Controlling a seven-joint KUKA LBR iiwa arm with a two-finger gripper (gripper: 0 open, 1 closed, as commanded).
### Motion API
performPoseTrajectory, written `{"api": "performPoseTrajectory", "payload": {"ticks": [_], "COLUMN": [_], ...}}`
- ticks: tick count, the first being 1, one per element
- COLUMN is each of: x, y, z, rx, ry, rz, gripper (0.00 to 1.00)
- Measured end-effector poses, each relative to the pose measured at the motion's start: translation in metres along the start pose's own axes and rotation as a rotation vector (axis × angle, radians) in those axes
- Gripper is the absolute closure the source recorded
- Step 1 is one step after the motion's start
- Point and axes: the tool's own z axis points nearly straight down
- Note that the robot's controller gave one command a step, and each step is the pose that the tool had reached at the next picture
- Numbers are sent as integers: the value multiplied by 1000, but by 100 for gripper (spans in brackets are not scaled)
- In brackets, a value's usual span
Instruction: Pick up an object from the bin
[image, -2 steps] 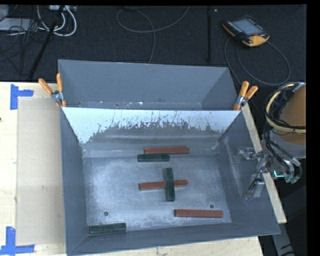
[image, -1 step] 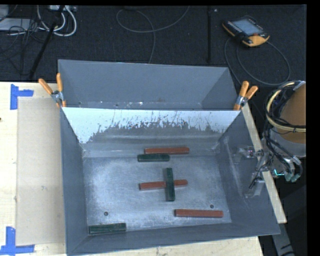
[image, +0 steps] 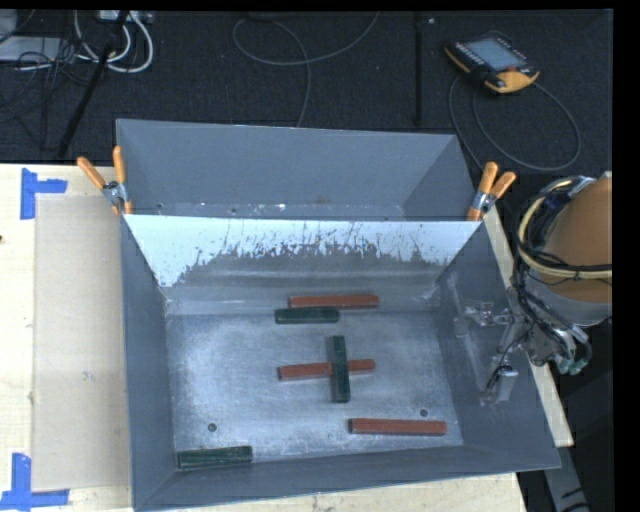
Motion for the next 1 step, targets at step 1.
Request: {"api": "performPoseTrajectory", "payload": {"ticks": [1], "x": [8], "y": [47], "z": [60], "rx": [-3], "ry": [3], "rz": [-94], "gripper": [0]}}
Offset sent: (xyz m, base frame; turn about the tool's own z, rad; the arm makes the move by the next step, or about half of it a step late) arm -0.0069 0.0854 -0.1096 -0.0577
